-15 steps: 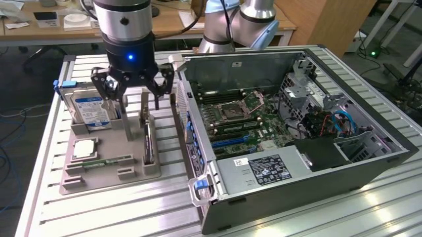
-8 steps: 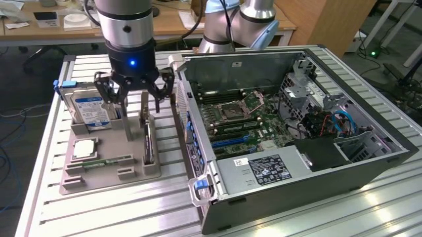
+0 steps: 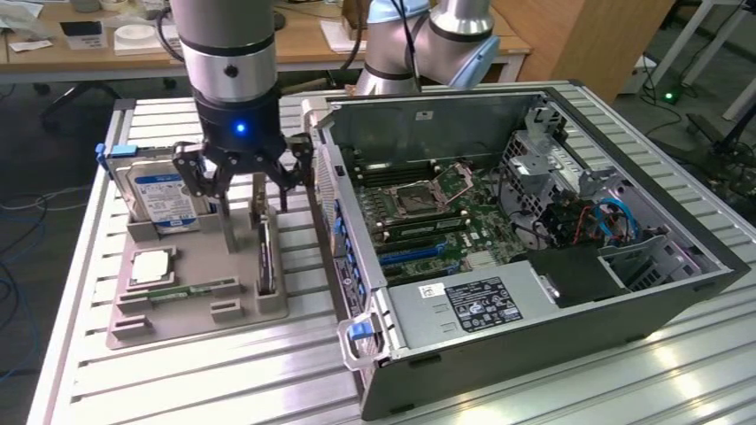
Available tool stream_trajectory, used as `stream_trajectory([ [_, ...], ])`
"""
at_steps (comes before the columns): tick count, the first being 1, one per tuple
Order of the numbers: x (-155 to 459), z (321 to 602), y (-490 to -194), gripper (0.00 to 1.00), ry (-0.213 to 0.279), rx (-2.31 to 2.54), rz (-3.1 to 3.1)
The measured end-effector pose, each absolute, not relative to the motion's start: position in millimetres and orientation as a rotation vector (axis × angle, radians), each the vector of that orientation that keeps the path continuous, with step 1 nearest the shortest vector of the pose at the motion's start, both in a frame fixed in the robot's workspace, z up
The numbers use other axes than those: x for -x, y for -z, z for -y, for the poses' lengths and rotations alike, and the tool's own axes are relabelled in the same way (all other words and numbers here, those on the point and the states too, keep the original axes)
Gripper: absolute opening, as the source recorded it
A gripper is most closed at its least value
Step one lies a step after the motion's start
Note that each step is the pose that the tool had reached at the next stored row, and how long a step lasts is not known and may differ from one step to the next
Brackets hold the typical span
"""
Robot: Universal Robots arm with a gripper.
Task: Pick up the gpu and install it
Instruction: 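Pick up the gpu and move the gpu toward the slot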
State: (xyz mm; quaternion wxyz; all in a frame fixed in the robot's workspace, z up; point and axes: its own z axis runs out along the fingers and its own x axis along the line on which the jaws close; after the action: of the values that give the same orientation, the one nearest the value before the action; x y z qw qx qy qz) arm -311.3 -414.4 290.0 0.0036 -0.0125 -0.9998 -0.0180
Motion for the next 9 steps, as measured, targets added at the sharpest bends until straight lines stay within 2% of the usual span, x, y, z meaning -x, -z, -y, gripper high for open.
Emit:
stream_trajectory([
  [9, 311, 415, -274, 0.72, 0.057, 0.039, 3.134],
])
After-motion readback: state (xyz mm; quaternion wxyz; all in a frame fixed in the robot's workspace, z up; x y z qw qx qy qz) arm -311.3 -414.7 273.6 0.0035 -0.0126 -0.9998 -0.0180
